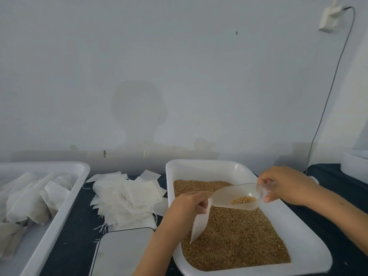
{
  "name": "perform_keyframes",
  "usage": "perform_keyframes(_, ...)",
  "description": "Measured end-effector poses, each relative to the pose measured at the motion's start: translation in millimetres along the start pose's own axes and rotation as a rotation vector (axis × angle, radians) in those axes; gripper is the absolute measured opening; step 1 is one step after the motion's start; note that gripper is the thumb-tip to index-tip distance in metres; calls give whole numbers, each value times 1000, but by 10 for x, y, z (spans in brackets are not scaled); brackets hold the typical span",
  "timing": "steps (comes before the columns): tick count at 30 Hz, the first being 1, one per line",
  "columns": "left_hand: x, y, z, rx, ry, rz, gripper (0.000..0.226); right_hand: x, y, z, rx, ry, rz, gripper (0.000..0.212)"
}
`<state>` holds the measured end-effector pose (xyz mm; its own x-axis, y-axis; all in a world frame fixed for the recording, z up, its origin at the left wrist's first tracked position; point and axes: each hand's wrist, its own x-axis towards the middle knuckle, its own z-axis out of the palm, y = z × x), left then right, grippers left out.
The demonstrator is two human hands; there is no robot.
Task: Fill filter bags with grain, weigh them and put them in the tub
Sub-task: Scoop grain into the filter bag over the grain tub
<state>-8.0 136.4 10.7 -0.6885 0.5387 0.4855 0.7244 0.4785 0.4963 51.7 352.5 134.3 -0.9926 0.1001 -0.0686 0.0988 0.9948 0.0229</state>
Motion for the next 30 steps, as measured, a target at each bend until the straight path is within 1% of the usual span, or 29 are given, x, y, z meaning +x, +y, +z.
perform_keyframes(3, 20, 33, -55, -23, -47, -9, 2, 41, -72, -18, -69, 13, -7, 14)
perform_keyframes(7, 32, 49, -70, -3, -91, -31, 10, 120, -155, -47, -169, 39, -22, 15)
perform_keyframes(12, 4, 39, -52, 23, -69, -37, 6, 191, -220, -60, -260, 104, -61, 22)
perform_keyframes(19, 26, -8, -27, 39, -49, -38, 7, 179, -228, -52, -270, 108, -54, 22)
perform_keyframes(20, 22, -6, -26, 29, -33, -36, 6, 171, -210, -42, -255, 89, -46, 20)
perform_keyframes(22, 11, -9, -28, 7, 23, -29, 1, 155, -161, -4, -196, 22, -23, 26)
perform_keyframes(24, 1, -11, -25, -25, 101, -47, 10, 124, -106, 70, -106, -75, -5, 31)
perform_keyframes(27, 5, -2, -36, -150, 214, -118, 15, 67, -69, 209, 56, -177, 36, 20)
perform_keyframes(30, 15, 15, -50, -282, 291, -179, 13, 60, -104, 437, 36, -259, 62, 25)
